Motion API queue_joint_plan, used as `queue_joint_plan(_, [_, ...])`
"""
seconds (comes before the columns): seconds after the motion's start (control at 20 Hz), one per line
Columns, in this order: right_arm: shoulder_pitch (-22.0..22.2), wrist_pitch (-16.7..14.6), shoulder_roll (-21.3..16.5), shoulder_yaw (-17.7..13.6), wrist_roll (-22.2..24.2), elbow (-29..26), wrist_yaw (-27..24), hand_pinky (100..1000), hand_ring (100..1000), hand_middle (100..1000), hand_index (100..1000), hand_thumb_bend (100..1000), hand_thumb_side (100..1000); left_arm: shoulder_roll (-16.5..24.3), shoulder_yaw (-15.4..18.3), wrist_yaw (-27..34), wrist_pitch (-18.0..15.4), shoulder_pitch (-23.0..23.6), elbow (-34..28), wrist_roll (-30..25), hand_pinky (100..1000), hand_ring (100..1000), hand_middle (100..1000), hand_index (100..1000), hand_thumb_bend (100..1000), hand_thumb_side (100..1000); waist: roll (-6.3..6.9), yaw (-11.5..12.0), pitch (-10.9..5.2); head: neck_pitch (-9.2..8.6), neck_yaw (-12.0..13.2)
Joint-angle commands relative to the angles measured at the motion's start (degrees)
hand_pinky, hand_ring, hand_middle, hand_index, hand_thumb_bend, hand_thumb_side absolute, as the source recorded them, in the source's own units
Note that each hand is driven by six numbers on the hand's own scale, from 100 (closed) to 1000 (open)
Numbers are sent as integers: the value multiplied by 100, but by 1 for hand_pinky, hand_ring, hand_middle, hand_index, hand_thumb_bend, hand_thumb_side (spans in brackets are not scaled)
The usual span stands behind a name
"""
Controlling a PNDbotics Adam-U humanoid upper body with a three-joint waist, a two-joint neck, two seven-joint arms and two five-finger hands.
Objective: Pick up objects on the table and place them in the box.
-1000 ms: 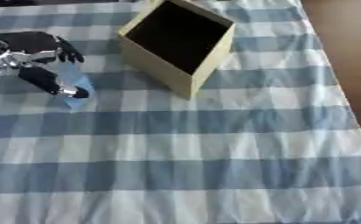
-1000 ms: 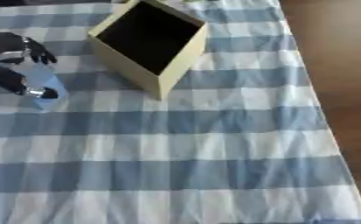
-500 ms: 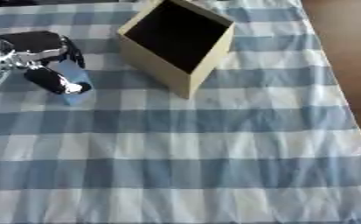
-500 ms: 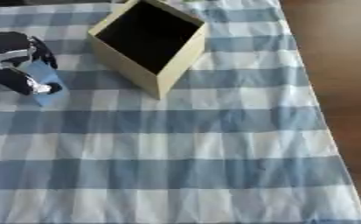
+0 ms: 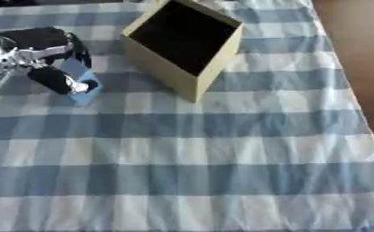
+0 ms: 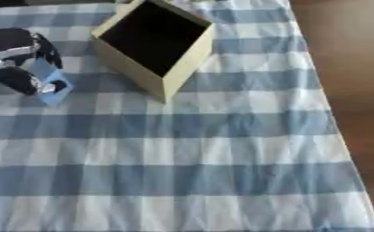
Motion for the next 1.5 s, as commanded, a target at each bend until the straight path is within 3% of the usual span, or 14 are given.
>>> queue_joint_plan(0.05, [-53, 12, -48, -45, 4, -63, -22, 755, 678, 623, 826, 100, 888, 286, 150, 203, 95, -197, -322, -82, 311, 532, 509, 698, 267, 547, 7, 9, -171, -10, 16])
queue_joint_plan(0.35, [-67, 18, -58, -30, 8, -86, -9, 755, 679, 623, 826, 100, 886, 323, 230, 430, 212, -549, -602, -258, 311, 534, 512, 700, 246, 500, 39, 19, -192, -9, 74])
queue_joint_plan(0.4, [-68, 18, -62, -28, 7, -88, -7, 756, 679, 623, 826, 100, 886, 313, 246, 467, 229, -601, -627, -275, 309, 534, 513, 701, 198, 543, 44, 22, -194, -11, 82])
queue_joint_plan(0.45, [-69, 19, -66, -26, 9, -88, -5, 756, 679, 623, 826, 100, 886, 298, 269, 516, 249, -657, -654, -289, 306, 533, 512, 700, 218, 489, 48, 24, -195, -18, 91])
queue_joint_plan(0.8, [-93, 20, -85, -19, 18, -84, -2, 756, 679, 623, 826, 100, 889, 96, 434, 716, 388, -1068, -572, -341, 291, 526, 509, 698, 156, 461, 66, 1, -158, -107, 135])
queue_joint_plan(1.15, [-162, 19, -105, -4, 61, -72, -24, 756, 678, 622, 826, 100, 893, -401, 555, 694, 412, -1638, -192, -271, 276, 520, 508, 699, 100, 458, 108, -104, -51, -252, 194])
queue_joint_plan(1.5, [-280, 19, -94, 7, 90, -109, -49, 756, 678, 622, 826, 100, 892, -953, 707, 562, 418, -2064, 249, -51, 271, 519, 510, 701, 100, 474, 204, -344, 74, -427, 359])
